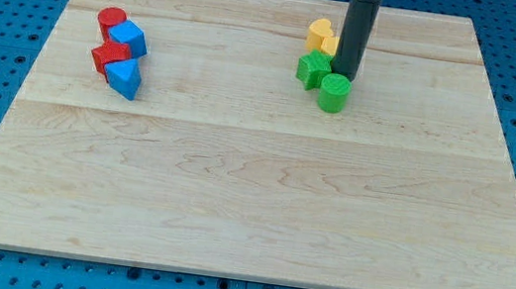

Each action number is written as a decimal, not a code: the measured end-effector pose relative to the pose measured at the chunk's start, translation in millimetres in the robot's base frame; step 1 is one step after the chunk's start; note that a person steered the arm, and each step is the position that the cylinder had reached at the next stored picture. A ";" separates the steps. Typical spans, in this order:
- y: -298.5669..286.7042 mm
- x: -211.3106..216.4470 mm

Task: Push the green star along with the green circle to down

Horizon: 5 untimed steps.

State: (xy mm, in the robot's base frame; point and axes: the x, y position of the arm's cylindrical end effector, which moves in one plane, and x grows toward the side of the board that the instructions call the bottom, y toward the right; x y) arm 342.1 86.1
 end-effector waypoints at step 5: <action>-62.9 -47.5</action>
State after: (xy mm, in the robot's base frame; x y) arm 294.6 23.3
